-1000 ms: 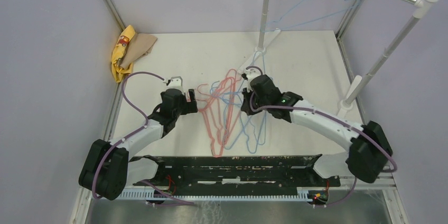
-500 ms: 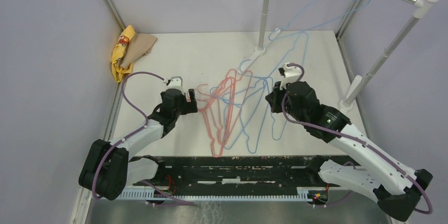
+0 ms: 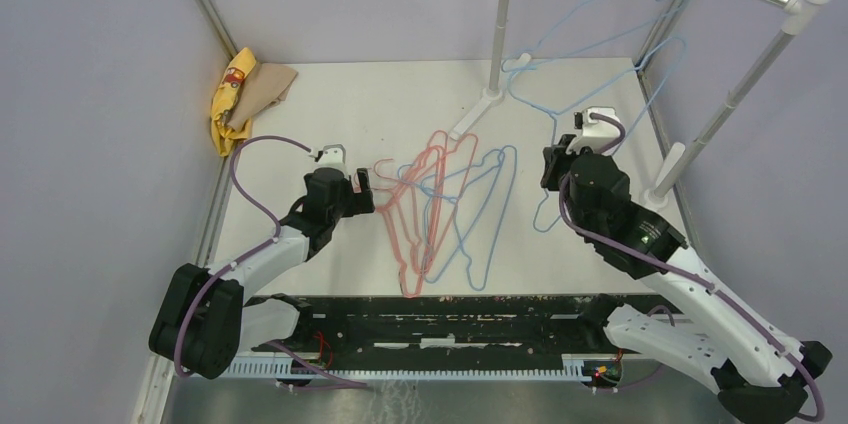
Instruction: Organize the hangers
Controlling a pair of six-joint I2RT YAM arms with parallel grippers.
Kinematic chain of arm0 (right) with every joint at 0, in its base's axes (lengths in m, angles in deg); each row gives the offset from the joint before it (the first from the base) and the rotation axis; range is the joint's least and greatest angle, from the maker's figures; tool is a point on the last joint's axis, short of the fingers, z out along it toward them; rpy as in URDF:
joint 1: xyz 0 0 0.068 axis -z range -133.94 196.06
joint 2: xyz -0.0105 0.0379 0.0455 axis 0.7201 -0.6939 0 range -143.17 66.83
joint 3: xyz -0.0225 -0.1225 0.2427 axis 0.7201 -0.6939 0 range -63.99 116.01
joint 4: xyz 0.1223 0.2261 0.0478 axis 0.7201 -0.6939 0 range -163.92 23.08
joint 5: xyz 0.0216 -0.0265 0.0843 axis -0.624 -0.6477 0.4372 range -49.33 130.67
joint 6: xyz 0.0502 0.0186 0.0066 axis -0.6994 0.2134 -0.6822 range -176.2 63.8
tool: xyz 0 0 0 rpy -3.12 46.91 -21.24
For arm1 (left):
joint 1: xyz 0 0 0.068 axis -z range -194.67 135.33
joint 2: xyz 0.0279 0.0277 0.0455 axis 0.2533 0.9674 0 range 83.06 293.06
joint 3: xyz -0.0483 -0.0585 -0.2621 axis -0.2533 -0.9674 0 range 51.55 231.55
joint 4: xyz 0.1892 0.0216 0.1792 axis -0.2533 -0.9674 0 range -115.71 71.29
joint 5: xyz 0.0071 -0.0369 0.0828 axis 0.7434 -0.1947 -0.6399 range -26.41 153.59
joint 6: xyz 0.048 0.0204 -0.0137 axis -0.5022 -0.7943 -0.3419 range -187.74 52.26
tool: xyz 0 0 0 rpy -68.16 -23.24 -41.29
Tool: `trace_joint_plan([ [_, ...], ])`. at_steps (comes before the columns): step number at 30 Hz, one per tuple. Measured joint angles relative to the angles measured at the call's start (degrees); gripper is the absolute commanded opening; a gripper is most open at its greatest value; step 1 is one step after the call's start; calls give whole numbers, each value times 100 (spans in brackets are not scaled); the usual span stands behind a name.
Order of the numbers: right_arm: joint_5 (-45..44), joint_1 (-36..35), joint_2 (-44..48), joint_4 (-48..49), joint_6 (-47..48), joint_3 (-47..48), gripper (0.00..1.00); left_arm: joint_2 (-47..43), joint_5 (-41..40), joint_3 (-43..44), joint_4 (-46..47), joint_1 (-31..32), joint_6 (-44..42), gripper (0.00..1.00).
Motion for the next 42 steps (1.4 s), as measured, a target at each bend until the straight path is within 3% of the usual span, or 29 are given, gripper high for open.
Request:
trace_joint_plan([
  [7,26,570,-269,706,269,564,1,2,7,0,0,0,0,99],
  [13,1121,1617,-957,1257,-181,1005,1,-35,4,0,-24,0,0,99],
  [27,3897,3141,-1847,2347,-1714,1106,1,-164,-22,0,-24,0,0,99],
  [36,5071,4251,-2111,3399,-2651,1141,1,-168,-50,0,-26,0,0,99],
  [42,5565,4463,-2142,3812,-2970,1141,1,-140,-72,0,-24,0,0,99],
])
